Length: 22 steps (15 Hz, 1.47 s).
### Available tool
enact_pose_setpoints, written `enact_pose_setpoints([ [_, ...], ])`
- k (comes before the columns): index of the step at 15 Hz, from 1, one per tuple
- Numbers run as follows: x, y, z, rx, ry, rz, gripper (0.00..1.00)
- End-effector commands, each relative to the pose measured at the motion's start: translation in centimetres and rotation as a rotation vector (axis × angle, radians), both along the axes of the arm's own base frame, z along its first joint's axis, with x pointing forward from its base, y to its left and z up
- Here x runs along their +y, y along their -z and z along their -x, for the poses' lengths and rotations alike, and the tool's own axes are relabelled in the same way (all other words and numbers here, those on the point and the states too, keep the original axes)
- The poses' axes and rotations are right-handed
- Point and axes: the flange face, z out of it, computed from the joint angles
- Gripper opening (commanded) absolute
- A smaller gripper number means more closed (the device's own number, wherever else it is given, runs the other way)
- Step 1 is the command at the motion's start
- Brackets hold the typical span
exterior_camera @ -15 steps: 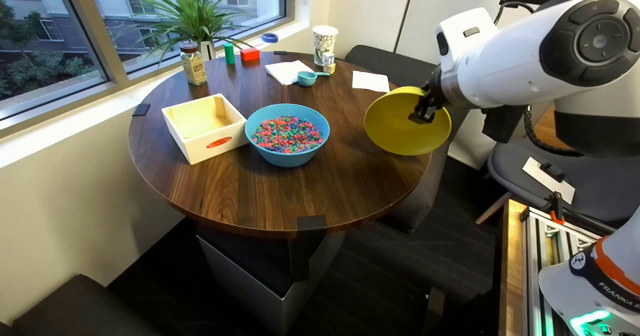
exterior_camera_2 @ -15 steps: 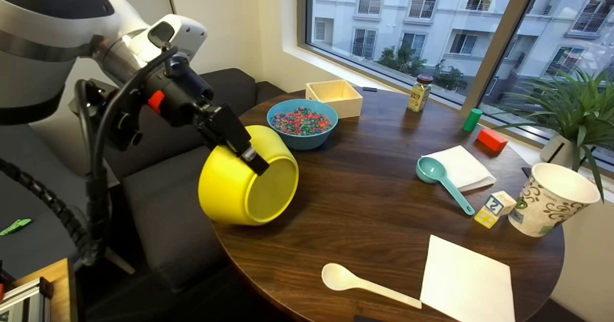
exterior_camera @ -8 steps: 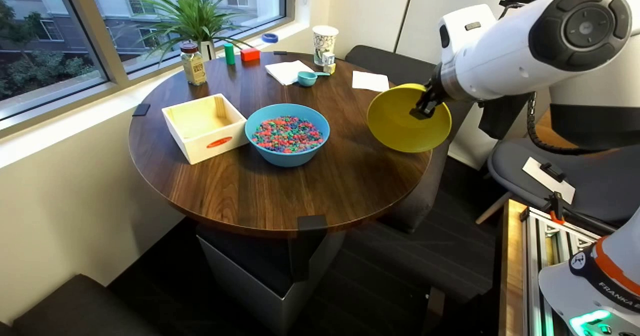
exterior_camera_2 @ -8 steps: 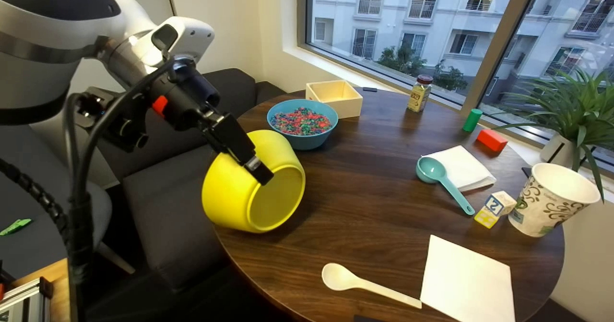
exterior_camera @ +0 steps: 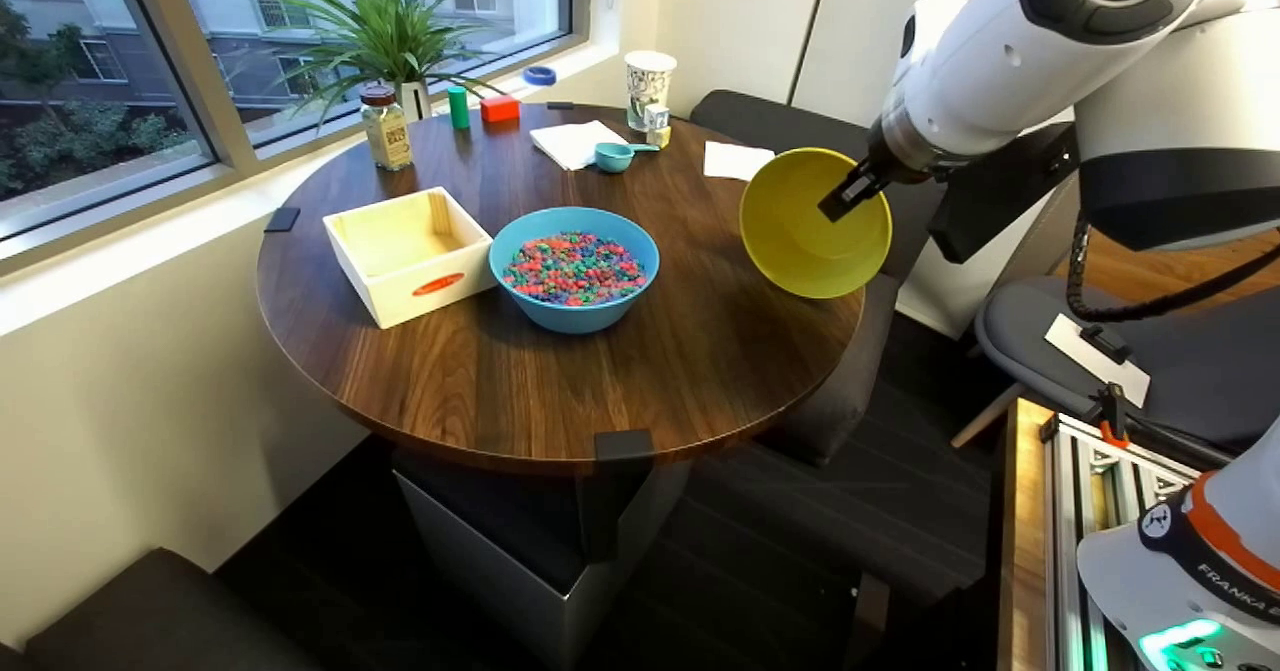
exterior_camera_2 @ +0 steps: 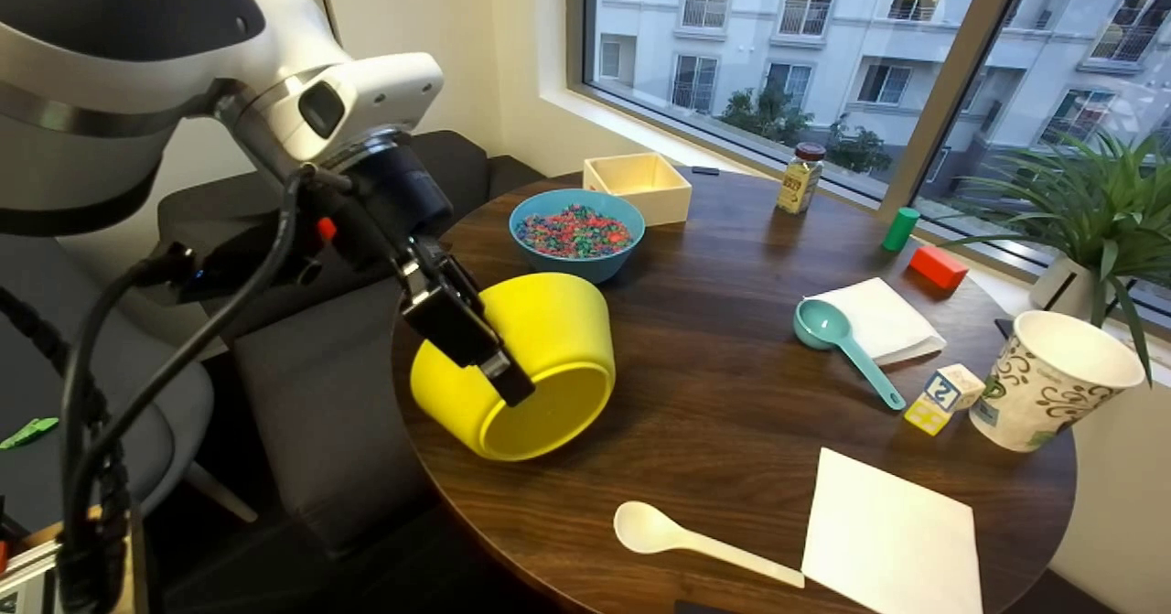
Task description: Put the yellow bowl upright
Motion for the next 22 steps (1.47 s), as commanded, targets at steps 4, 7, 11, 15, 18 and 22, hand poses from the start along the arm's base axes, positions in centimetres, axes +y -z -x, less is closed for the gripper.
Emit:
enact_pose_setpoints([
  [4, -1.8, 1.0, -1.0, -0.234, 0.186, -0.177, 0.03],
  [7, -2.1, 1.5, -1.5, -0.318, 0.246, -0.289, 0.03],
  [11, -2.5, 2.4, -1.8, -0.385, 0.310, -0.423, 0.03],
  [15, -3.3, 3.3, -1.8, -0.431, 0.363, -0.527, 0.03],
  [18, -4.0, 3.6, -1.6, -0.461, 0.411, -0.614, 0.03],
  [22, -4.6, 4.4, -1.5, -0.480, 0.464, -0.718, 0.03],
])
